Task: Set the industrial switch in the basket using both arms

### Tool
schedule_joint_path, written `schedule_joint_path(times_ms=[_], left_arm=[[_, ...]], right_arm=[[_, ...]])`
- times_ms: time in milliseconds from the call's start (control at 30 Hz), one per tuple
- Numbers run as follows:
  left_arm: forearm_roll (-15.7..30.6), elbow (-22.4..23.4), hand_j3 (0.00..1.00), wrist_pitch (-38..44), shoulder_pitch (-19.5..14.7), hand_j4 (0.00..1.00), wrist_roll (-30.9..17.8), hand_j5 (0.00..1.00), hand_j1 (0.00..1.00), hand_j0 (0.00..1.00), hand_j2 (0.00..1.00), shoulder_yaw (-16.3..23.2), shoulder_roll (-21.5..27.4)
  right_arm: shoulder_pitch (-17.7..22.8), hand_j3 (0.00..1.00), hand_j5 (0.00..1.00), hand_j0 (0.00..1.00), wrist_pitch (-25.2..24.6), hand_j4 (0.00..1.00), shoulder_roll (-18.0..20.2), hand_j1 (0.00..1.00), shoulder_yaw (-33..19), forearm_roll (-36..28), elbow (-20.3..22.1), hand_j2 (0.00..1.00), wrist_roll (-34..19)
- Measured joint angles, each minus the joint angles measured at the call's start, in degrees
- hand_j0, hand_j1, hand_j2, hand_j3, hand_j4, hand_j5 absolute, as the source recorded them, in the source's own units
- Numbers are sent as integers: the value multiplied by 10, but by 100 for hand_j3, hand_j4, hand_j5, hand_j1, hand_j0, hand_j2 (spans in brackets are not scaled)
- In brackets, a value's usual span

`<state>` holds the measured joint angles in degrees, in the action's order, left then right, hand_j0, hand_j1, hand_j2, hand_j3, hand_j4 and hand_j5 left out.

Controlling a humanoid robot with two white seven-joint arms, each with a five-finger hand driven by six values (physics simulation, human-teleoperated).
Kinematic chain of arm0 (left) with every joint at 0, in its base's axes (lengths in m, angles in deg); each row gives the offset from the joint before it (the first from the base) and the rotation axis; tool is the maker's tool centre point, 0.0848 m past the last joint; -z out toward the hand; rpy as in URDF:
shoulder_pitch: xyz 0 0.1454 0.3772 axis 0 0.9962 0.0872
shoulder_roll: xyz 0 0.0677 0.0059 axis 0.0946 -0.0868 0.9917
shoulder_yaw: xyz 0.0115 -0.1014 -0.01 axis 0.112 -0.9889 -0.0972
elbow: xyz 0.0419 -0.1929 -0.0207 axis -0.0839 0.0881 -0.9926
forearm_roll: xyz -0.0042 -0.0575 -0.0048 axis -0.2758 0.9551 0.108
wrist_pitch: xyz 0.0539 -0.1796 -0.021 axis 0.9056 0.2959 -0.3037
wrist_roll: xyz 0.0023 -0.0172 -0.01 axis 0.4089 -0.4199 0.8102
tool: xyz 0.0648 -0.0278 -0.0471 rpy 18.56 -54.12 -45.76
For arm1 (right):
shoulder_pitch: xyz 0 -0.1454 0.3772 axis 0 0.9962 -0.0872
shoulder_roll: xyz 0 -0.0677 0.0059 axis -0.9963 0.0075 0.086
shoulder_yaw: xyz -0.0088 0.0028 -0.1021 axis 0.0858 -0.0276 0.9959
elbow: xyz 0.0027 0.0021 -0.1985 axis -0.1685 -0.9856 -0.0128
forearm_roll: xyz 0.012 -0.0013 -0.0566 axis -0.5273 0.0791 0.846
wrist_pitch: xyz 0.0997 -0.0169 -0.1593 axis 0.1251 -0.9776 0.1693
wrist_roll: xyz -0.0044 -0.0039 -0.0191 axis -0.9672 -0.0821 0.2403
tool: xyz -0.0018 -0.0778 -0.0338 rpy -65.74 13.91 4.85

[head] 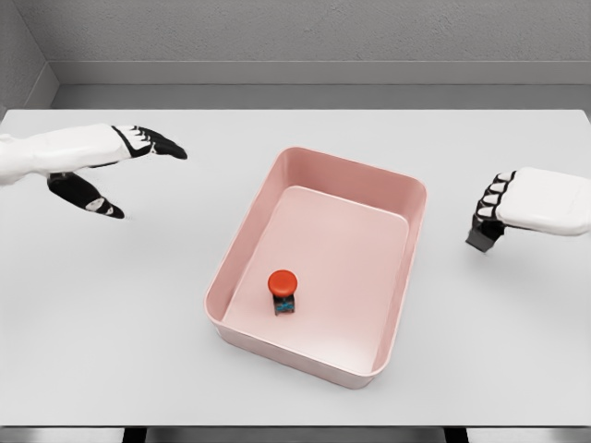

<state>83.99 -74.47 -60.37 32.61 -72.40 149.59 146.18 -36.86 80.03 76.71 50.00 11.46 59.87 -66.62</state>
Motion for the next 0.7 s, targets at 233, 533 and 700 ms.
schedule_joint_path(times_ms=[233, 533, 700], left_arm=[[-4, 31, 100, 0, 22, 100, -3, 100, 100, 100, 100, 5, -25], [-11, 39, 100, 0, 27, 100, -3, 100, 100, 100, 100, 6, -29], [-11, 39, 100, 0, 27, 100, -3, 100, 100, 100, 100, 6, -32]], right_arm=[[-20, 54, 54, 54, 0, 54, -15, 54, 0, -8, 1, 54, 0], [-47, 54, 54, 54, 0, 54, -38, 54, 1, -15, 11, 54, -1], [-56, 54, 54, 54, 0, 54, -40, 54, 1, -21, 15, 54, 0]])
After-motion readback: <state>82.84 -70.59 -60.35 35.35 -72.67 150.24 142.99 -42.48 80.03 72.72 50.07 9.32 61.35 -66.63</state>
